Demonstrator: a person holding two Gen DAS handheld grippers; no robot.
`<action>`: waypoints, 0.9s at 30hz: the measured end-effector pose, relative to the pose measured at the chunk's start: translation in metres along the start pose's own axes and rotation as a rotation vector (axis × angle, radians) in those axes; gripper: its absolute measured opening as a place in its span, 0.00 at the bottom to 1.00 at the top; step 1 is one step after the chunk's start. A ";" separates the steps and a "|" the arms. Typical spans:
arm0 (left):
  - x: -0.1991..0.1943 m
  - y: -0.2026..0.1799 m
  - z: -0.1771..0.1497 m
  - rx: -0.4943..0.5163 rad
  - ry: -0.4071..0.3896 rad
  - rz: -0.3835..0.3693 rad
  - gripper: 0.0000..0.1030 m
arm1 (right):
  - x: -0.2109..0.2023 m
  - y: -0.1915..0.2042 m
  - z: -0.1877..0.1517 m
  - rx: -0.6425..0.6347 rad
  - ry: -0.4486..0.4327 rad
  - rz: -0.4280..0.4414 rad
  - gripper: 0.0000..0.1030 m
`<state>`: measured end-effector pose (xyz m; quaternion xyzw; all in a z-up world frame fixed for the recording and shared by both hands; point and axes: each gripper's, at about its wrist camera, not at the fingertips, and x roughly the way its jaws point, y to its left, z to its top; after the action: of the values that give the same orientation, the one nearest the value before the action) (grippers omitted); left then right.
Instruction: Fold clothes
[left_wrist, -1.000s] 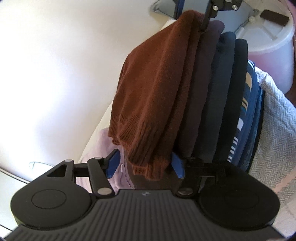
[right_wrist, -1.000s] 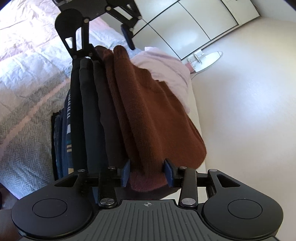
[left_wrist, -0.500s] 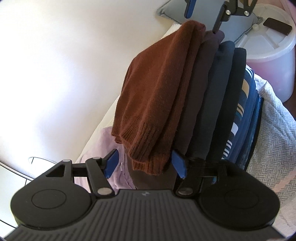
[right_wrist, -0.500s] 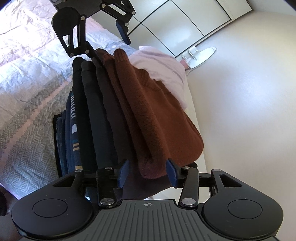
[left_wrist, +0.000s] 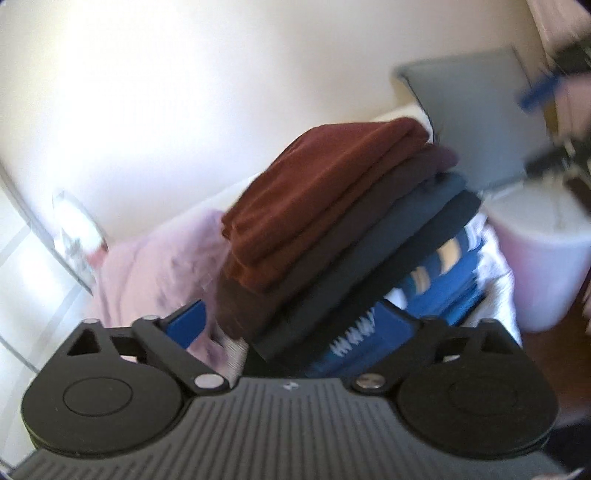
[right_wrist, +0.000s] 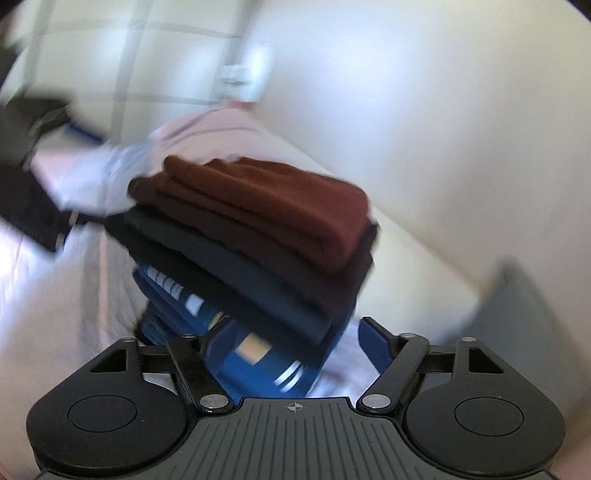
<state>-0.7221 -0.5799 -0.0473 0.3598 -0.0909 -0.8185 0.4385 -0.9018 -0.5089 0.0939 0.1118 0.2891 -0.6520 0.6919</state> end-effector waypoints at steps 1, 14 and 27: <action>-0.014 0.003 -0.007 -0.043 0.014 -0.012 0.99 | -0.011 0.008 -0.006 0.062 0.011 -0.020 0.79; -0.150 0.006 -0.089 -0.335 0.173 -0.062 0.99 | -0.132 0.110 -0.061 0.540 0.155 -0.106 0.84; -0.185 -0.017 -0.094 -0.437 0.201 -0.025 0.99 | -0.157 0.138 -0.052 0.495 0.182 -0.080 0.84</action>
<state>-0.6041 -0.4087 -0.0292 0.3374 0.1369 -0.7842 0.5025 -0.7788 -0.3330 0.1068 0.3243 0.1859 -0.7169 0.5885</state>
